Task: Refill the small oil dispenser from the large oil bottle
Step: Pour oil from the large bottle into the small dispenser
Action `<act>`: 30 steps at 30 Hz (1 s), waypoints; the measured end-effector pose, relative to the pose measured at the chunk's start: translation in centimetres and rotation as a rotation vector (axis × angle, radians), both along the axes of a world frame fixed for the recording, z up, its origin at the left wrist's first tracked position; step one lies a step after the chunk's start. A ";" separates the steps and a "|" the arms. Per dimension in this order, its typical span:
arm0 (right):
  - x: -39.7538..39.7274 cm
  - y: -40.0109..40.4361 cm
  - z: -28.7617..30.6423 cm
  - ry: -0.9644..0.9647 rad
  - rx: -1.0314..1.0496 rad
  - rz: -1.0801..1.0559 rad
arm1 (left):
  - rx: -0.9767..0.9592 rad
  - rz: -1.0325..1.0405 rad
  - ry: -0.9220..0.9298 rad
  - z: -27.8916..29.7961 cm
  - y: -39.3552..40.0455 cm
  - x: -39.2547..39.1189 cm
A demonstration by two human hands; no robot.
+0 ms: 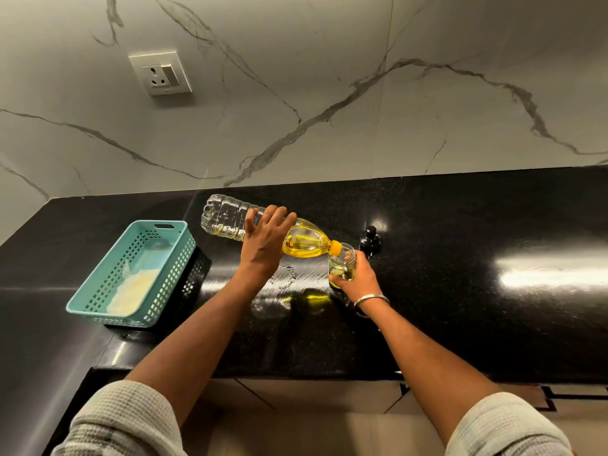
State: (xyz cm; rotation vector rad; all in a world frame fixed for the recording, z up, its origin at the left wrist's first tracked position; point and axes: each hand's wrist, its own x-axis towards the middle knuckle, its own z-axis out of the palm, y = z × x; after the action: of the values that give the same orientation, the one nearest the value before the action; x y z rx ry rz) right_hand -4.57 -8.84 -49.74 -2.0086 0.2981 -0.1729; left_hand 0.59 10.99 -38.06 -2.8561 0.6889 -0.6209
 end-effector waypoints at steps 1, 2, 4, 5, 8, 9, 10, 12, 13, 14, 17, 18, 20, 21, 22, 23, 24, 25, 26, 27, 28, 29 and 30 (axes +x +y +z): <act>0.0 0.0 0.0 0.001 0.002 -0.001 | 0.006 0.000 -0.002 0.1 0.0 0.0; 0.0 0.0 0.0 0.000 0.003 -0.001 | 0.013 0.001 -0.003 0.1 0.0 0.0; 0.0 0.0 0.0 -0.001 0.004 0.002 | 0.026 0.007 0.002 0.1 -0.1 0.0; -0.1 0.0 0.0 -0.003 0.008 0.002 | 0.031 0.008 0.004 0.2 -0.1 -0.1; 0.0 0.0 0.0 -0.003 0.017 -0.001 | 0.039 0.005 -0.006 0.3 -0.2 -0.1; 0.0 0.0 0.0 -0.002 0.017 -0.002 | 0.040 0.005 -0.008 0.4 -0.2 -0.1; 0.0 0.0 0.0 -0.002 0.015 -0.001 | 0.042 0.005 -0.008 0.4 -0.2 -0.1; 0.0 0.0 0.0 -0.002 0.010 0.001 | 0.046 0.008 -0.007 0.5 -0.2 -0.1; 0.0 0.0 0.0 -0.002 0.005 0.004 | 0.049 0.011 -0.009 0.6 -0.2 -0.1; 0.0 0.0 0.0 0.001 0.000 0.007 | 0.051 0.012 -0.011 0.6 -0.2 -0.1; 0.0 -0.1 0.0 0.004 -0.001 0.014 | 0.056 0.013 -0.007 0.6 -0.2 -0.1; 0.1 -0.1 0.0 0.007 0.002 0.015 | 0.061 0.015 -0.003 0.6 -0.2 -0.1; 0.0 0.0 -0.1 0.003 0.003 0.009 | 0.069 0.017 0.007 0.5 -0.2 -0.1; 0.0 0.0 -0.1 -0.002 0.002 0.002 | 0.072 0.017 0.012 0.5 -0.2 -0.1; 0.0 0.0 -0.1 -0.007 0.001 -0.004 | 0.075 0.019 0.014 0.5 -0.3 -0.1; 0.0 0.0 -0.2 -0.008 0.004 -0.006 | 0.076 0.020 0.013 0.5 -0.3 -0.1; 0.0 0.0 -0.2 -0.005 0.007 -0.003 | 0.074 0.019 0.011 0.5 -0.3 -0.2; 0.0 0.0 -0.1 0.000 0.010 -0.001 | 0.071 0.016 0.009 0.5 -0.3 -0.2; 0.0 0.0 -0.1 0.001 0.013 0.000 | 0.069 0.014 0.008 0.5 -0.3 -0.2; 0.0 0.0 -0.1 -0.002 0.013 -0.001 | 0.068 0.014 0.007 0.6 -0.3 -0.2; 0.0 0.0 -0.1 -0.004 0.014 0.001 | 0.067 0.013 0.006 0.6 -0.4 -0.2; 0.0 0.0 -0.1 -0.006 0.016 0.003 | 0.066 0.011 0.004 0.6 -0.4 -0.2; 0.0 0.0 -0.1 -0.008 0.021 0.004 | 0.067 0.009 0.000 0.6 -0.4 -0.3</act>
State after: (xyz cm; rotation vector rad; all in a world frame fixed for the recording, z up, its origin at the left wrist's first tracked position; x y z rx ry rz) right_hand -4.57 -8.85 -49.82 -1.9875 0.2892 -0.1743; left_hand 0.33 10.60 -37.42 -2.7967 0.6828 -0.5853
